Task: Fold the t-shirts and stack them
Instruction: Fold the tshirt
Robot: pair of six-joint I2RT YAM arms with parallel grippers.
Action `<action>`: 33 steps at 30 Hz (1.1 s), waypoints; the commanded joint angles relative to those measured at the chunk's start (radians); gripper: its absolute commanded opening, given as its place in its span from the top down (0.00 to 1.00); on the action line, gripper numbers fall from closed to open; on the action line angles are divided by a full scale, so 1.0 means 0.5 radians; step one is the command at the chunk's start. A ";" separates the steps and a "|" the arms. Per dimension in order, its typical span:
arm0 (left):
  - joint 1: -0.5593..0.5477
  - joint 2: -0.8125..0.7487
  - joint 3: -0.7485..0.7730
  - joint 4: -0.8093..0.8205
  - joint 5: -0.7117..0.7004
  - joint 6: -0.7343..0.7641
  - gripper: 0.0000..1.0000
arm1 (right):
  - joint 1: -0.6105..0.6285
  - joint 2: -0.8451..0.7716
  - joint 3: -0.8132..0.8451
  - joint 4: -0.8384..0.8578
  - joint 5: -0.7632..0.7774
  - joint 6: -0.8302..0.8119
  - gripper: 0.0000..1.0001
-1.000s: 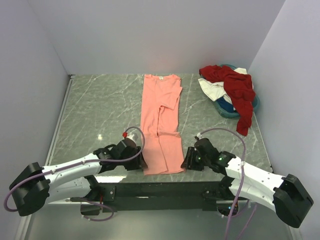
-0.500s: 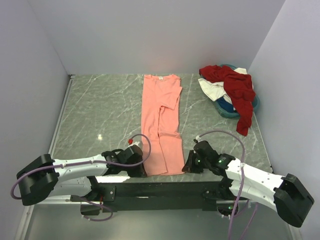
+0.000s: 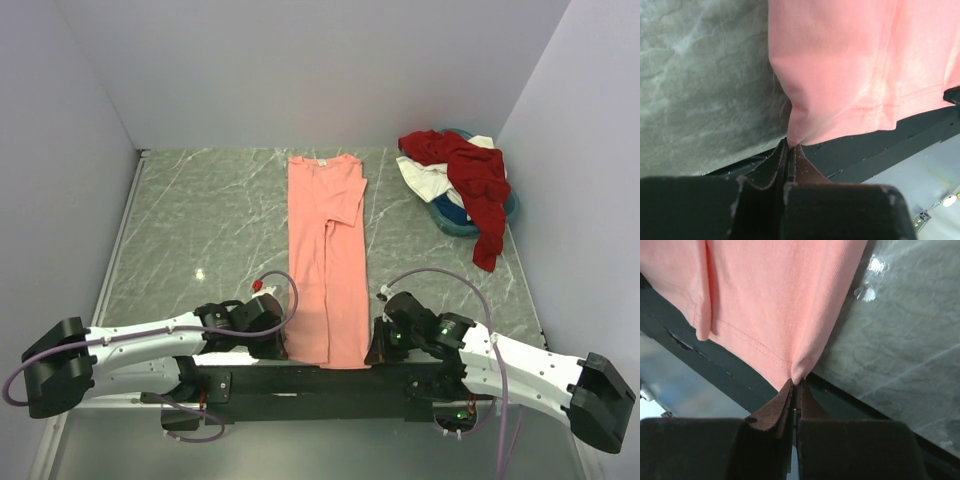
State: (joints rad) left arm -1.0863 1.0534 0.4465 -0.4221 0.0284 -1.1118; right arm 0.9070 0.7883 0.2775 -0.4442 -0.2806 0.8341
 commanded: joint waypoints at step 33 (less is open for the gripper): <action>0.859 0.972 1.104 0.341 -0.195 0.364 0.99 | -0.844 1.134 1.350 0.376 0.570 -0.263 1.00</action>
State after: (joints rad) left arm -0.6930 1.4834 0.9203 -0.3294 -0.0612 -0.9443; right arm 0.5346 1.2896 0.8860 -0.3271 -0.0204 0.7353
